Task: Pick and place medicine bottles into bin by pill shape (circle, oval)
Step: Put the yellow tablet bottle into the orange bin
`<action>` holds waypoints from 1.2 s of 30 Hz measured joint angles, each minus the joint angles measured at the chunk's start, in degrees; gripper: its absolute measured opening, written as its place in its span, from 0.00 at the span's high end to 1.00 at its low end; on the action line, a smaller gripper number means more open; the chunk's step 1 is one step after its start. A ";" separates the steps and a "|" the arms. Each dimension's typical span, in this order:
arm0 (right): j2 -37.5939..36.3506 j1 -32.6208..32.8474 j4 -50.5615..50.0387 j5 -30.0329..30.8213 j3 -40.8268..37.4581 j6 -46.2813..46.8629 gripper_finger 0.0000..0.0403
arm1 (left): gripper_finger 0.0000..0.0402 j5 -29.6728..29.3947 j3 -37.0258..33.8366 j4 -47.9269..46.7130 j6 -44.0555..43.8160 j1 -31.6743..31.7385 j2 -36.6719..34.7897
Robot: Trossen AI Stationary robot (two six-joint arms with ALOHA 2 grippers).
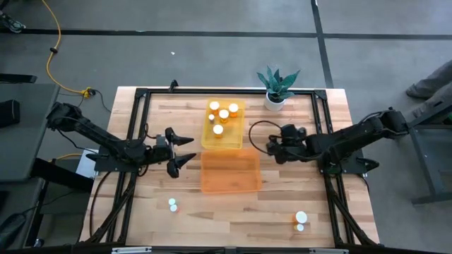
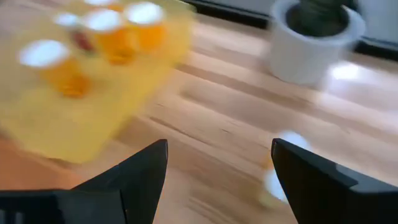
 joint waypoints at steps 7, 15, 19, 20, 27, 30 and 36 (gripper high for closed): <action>1.89 -1.54 -14.39 -1.27 -2.55 18.37 0.31 | 0.27 0.03 0.00 -0.07 -0.22 0.00 0.00; 7.59 -2.14 -6.13 -0.95 -2.91 15.07 0.31 | 0.27 0.04 0.00 -0.13 -1.03 0.00 0.00; 10.35 -4.06 -8.51 -1.58 -2.90 16.90 0.31 | 0.27 0.28 0.00 -0.13 -1.03 0.02 0.04; 11.07 -4.72 -9.18 -1.97 -2.92 17.49 0.31 | 0.27 0.49 0.00 -0.15 -1.03 0.02 0.04; 14.98 -7.54 -4.14 -2.23 -2.92 14.86 0.31 | 0.27 0.87 0.00 -0.13 -1.03 0.02 0.04; 15.39 -8.35 -3.24 -2.11 -2.92 13.55 0.31 | 0.27 0.87 0.00 -0.15 -1.03 0.02 0.04; 15.23 -8.44 -3.38 -1.27 -2.92 13.40 0.37 | 0.27 0.87 0.00 -0.15 -1.03 0.02 0.04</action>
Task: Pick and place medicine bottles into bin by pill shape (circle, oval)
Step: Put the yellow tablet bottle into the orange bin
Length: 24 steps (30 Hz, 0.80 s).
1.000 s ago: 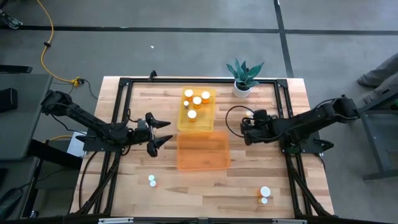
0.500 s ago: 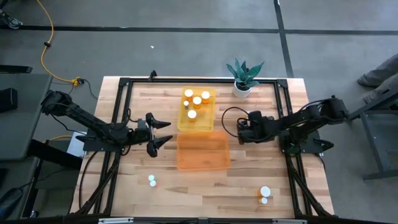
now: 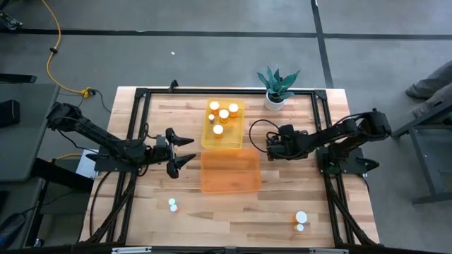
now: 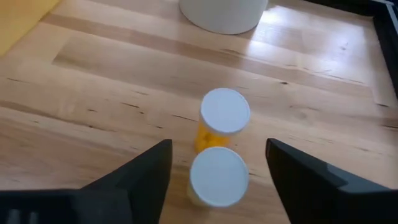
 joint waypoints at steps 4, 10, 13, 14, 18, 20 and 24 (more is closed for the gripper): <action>0.00 0.02 0.00 -0.72 0.00 -0.01 0.48 | 0.27 0.00 0.00 0.01 0.00 0.00 0.00; -0.02 0.07 -0.31 -1.69 0.00 0.00 0.63 | 0.27 0.00 0.00 0.00 0.00 0.00 0.00; -0.02 0.15 -0.69 -2.10 0.00 0.00 0.68 | 0.27 0.00 0.00 0.02 0.00 0.00 0.00; -0.02 0.31 -0.67 -2.16 0.00 0.00 0.69 | 0.27 0.00 0.00 0.01 0.00 0.00 0.00; -0.42 1.46 -3.30 -2.51 1.29 0.00 0.72 | 0.27 0.01 0.00 0.01 0.00 0.00 0.00; -1.18 2.51 -7.06 -2.84 3.14 0.31 0.73 | 0.27 0.01 0.00 0.00 0.00 -0.02 0.00; -3.33 6.62 -13.38 -2.53 8.40 0.23 0.74 | 0.27 0.02 0.00 -0.03 0.00 -0.01 0.00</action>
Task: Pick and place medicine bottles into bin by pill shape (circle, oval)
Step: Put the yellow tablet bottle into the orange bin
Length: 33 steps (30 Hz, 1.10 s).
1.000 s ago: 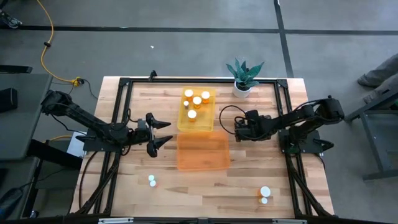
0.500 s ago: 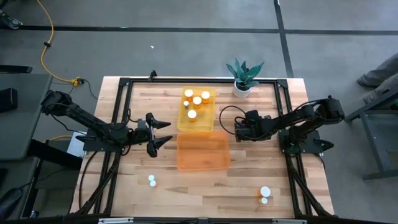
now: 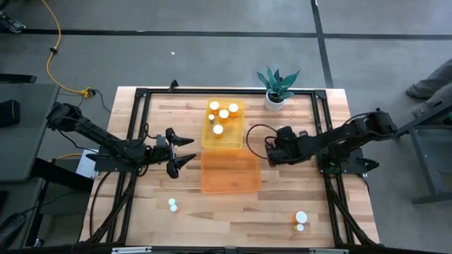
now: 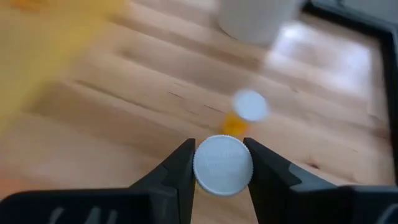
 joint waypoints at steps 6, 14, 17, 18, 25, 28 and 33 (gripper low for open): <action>-1.12 9.90 6.25 6.13 7.83 -13.06 0.74 | 0.27 0.00 0.00 -0.12 -0.14 0.00 0.00; -0.63 16.41 39.39 -0.37 6.12 -42.99 0.74 | 0.27 0.00 0.00 -0.12 -2.05 -0.01 0.00; 1.35 15.62 39.23 -0.99 5.42 -42.69 0.74 | 0.27 0.00 0.00 -0.16 -2.16 0.00 0.00; 2.46 15.11 38.79 -1.77 5.42 -41.99 0.74 | 0.27 0.00 0.00 -0.17 -2.15 -0.01 0.00; 12.26 11.29 41.38 -5.24 5.86 -43.32 0.74 | 0.27 0.00 0.00 -0.19 -2.01 -0.01 0.00; 14.49 9.66 39.64 -6.24 7.41 -43.34 0.74 | 0.27 0.00 0.00 -0.30 -1.99 -0.01 0.00; 16.25 8.33 39.07 -9.57 8.52 -42.67 0.74 | 0.27 0.00 0.00 -0.45 -1.99 -0.01 0.00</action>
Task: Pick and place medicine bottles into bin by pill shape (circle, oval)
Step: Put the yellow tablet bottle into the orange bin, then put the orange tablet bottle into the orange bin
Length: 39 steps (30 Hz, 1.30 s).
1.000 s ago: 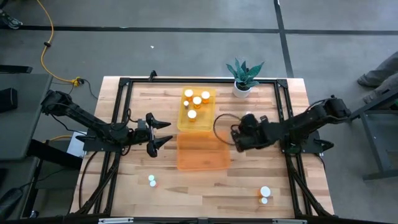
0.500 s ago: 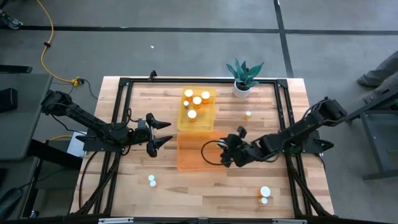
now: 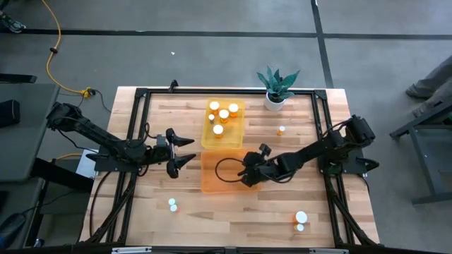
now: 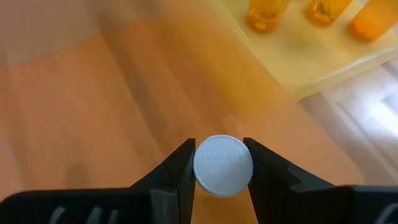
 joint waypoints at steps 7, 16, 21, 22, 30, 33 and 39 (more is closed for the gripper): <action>-0.02 -0.30 -1.28 -1.14 0.00 0.85 0.74 | 0.27 0.00 0.00 0.00 -0.02 0.00 0.00; -0.02 -0.67 -1.10 -2.98 0.00 2.22 0.74 | 0.27 0.00 0.00 0.00 -0.06 0.00 0.00; -0.02 -0.70 -1.08 -2.97 0.00 2.22 0.71 | 0.27 0.00 0.00 0.00 -0.03 0.00 0.00; -0.02 -0.70 -1.07 -2.96 0.00 2.22 0.69 | 0.27 0.00 0.00 0.00 -0.03 0.00 0.00; -0.02 -0.70 -1.04 -1.85 0.00 2.13 0.54 | 0.27 0.00 0.00 0.00 -0.02 0.00 0.00; -0.74 -0.70 -1.01 0.00 0.00 0.36 0.52 | 0.27 0.00 0.00 0.00 -0.02 0.00 0.00; -8.13 3.86 -2.28 13.00 -0.04 -6.23 0.51 | 0.27 0.00 0.00 0.00 -0.02 0.00 0.00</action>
